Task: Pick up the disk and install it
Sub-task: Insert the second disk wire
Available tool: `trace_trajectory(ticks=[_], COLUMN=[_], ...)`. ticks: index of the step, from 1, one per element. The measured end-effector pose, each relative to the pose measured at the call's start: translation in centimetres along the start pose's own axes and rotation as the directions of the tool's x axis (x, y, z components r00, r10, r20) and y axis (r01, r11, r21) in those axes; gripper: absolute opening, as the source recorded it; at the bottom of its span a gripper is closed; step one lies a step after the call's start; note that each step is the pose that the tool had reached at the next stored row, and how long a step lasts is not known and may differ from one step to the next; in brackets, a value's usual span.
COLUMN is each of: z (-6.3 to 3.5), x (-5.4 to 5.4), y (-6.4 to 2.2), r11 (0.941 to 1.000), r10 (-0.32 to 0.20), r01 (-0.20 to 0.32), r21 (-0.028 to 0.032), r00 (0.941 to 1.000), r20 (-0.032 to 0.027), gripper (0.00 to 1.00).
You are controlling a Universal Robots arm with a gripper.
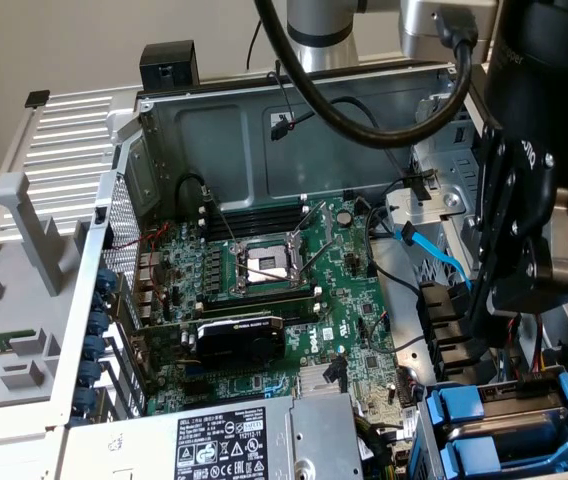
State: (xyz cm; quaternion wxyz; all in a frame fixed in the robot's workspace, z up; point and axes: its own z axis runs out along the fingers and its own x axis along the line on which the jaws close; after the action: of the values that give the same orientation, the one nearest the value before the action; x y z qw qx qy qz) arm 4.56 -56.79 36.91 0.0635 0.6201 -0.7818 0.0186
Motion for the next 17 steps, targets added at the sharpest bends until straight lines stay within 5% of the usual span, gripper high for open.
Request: trace_trajectory(ticks=[9,15,17], z=[-0.02,-0.09,-0.06], x=[0.02,0.64,0.95], y=[0.03,0.02,-0.02], r11=[1.0000,1.0000,0.9999], r10=[0.000,-0.005,-0.006], r01=[0.000,0.005,0.006], r21=[0.0003,-0.0073,-0.0097], r00=[1.0000,0.9987,0.9981], r20=[0.0020,0.0504,0.0615], gripper=[0.16,0.16,0.16])
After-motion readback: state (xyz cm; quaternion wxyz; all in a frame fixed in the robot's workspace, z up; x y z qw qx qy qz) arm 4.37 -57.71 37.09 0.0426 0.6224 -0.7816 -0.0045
